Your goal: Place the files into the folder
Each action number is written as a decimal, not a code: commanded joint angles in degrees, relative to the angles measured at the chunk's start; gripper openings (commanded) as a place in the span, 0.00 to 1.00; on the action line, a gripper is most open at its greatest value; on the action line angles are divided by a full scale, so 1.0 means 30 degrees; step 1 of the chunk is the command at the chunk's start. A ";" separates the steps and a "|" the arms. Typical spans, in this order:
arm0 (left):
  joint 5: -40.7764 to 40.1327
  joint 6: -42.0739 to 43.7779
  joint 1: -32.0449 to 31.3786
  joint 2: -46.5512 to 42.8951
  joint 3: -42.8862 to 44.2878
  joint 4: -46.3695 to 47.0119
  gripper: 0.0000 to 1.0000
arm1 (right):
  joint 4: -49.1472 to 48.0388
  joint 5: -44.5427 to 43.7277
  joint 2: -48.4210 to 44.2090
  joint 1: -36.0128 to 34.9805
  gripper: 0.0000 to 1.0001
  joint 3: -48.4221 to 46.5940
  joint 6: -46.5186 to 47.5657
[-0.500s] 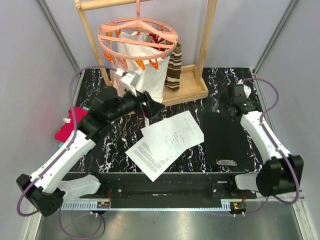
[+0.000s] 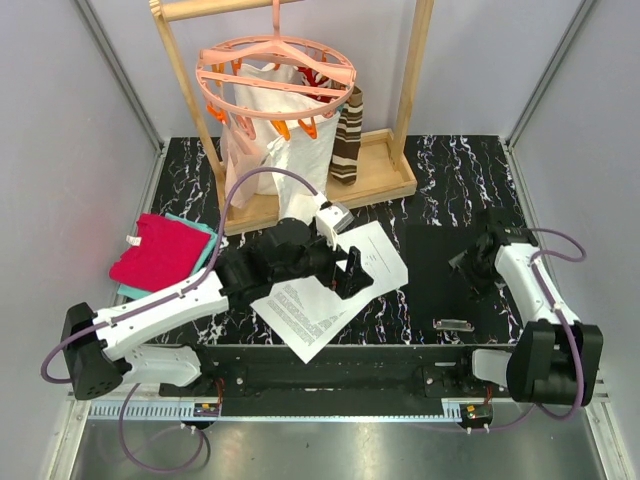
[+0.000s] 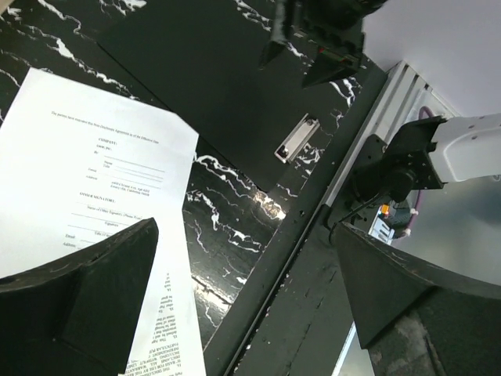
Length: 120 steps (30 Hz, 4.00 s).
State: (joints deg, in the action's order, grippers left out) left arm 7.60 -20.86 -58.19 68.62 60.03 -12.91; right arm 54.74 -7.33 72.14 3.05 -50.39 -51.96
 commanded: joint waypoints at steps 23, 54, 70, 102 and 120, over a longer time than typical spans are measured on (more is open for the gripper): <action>-0.2444 0.1417 -0.0113 -0.2717 -0.1934 0.1958 0.99 | 0.0299 -0.0193 0.1822 0.0332 0.56 0.3466 -0.6730; -0.4200 0.0512 0.0061 1.0430 0.2373 -0.0795 0.84 | -0.4389 -0.1830 -0.2042 0.0331 0.00 0.4083 -0.1814; -0.3117 -0.4178 0.2346 0.9561 -0.4005 0.3480 0.84 | -0.6908 0.0799 -0.5094 0.0098 0.00 0.2764 0.7829; -0.1595 -0.3123 0.2758 0.1560 -0.5155 0.2602 0.88 | -0.7579 0.1653 0.2730 0.1532 0.82 0.1298 0.4021; -0.1038 -0.3007 0.2757 0.2116 -0.4688 0.3218 0.89 | -0.7410 0.2532 0.3434 0.1532 0.63 0.3965 0.4050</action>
State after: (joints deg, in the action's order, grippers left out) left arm 3.31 -30.87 -49.67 74.98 43.79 -6.35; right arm 30.65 -0.95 81.58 8.03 -41.32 -40.77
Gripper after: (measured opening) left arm 0.886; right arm 0.623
